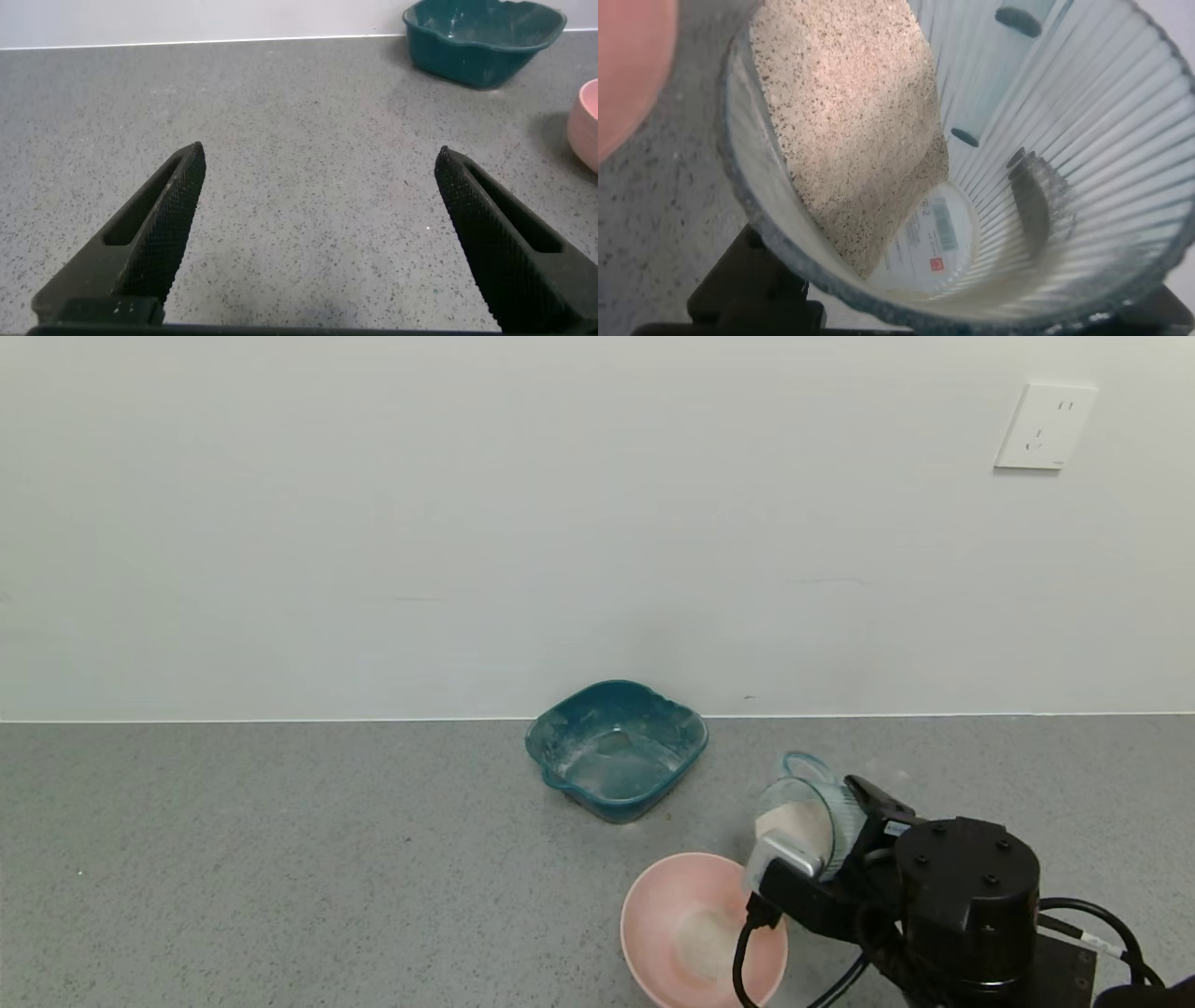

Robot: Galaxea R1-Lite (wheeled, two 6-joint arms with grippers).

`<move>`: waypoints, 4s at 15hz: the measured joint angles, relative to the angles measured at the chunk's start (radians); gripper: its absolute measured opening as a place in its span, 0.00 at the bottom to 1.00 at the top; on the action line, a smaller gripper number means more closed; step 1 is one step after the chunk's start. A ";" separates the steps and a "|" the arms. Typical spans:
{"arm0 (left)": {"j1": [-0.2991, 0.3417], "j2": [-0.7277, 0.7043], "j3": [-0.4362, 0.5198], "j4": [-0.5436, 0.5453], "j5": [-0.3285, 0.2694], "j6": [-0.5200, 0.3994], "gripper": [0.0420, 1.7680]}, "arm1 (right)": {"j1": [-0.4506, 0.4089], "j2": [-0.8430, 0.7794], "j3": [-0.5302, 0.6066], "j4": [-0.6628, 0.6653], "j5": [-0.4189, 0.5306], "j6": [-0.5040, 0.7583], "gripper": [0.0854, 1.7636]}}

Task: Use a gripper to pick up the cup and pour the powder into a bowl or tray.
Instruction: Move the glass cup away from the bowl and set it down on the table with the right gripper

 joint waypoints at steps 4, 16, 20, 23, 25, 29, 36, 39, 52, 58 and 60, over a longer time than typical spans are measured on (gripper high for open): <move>0.000 0.000 0.000 0.000 0.000 0.000 1.00 | -0.090 0.026 -0.008 -0.086 0.053 0.164 0.75; 0.000 0.000 0.000 0.000 0.000 0.000 1.00 | -0.361 0.097 -0.088 -0.088 0.281 0.903 0.75; -0.001 0.000 0.000 0.000 0.000 0.000 1.00 | -0.410 0.151 -0.135 -0.095 0.374 1.038 0.75; 0.000 0.000 0.000 0.000 0.000 0.000 1.00 | -0.442 0.206 -0.200 -0.095 0.418 1.075 0.75; 0.000 0.000 0.000 0.000 0.000 0.000 1.00 | -0.453 0.254 -0.251 -0.096 0.442 1.079 0.75; 0.000 0.000 0.000 0.000 0.000 0.000 1.00 | -0.460 0.330 -0.334 -0.091 0.488 1.088 0.75; 0.000 0.000 0.000 0.000 0.000 0.000 1.00 | -0.468 0.433 -0.452 -0.058 0.489 1.083 0.75; 0.000 0.000 0.000 0.000 0.000 0.000 1.00 | -0.465 0.466 -0.464 -0.062 0.488 1.084 0.75; 0.000 0.000 0.000 0.000 0.000 0.000 1.00 | -0.459 0.507 -0.471 -0.062 0.486 1.083 0.85; 0.000 0.000 0.000 0.000 0.000 0.000 1.00 | -0.460 0.458 -0.460 0.046 0.489 1.088 0.91; 0.000 0.000 0.000 0.000 0.000 0.000 1.00 | -0.461 0.398 -0.447 0.149 0.516 1.094 0.92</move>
